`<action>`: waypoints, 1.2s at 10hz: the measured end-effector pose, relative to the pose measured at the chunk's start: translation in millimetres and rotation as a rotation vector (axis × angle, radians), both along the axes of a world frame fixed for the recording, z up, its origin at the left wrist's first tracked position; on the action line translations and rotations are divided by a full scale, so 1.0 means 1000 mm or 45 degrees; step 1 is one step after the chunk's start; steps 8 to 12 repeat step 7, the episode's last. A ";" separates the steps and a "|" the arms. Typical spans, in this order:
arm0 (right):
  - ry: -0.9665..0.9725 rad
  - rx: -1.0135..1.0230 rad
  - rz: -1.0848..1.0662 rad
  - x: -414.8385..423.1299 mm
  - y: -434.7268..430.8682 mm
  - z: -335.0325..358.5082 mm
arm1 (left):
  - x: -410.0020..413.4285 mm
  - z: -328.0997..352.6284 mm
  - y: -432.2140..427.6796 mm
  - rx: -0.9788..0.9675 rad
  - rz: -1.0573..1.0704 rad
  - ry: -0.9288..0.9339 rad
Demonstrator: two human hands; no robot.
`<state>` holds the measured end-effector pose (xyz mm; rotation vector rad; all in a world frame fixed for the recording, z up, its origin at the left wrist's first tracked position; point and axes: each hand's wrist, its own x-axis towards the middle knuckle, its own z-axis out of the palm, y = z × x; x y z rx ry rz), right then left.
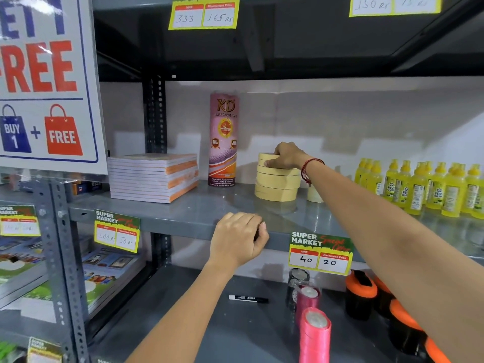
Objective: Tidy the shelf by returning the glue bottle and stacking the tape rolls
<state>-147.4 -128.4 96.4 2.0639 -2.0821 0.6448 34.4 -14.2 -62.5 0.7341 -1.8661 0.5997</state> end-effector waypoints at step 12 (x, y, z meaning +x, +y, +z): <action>0.385 -0.882 0.050 -0.001 0.044 -0.046 | -0.002 0.059 -0.005 0.029 0.097 -0.047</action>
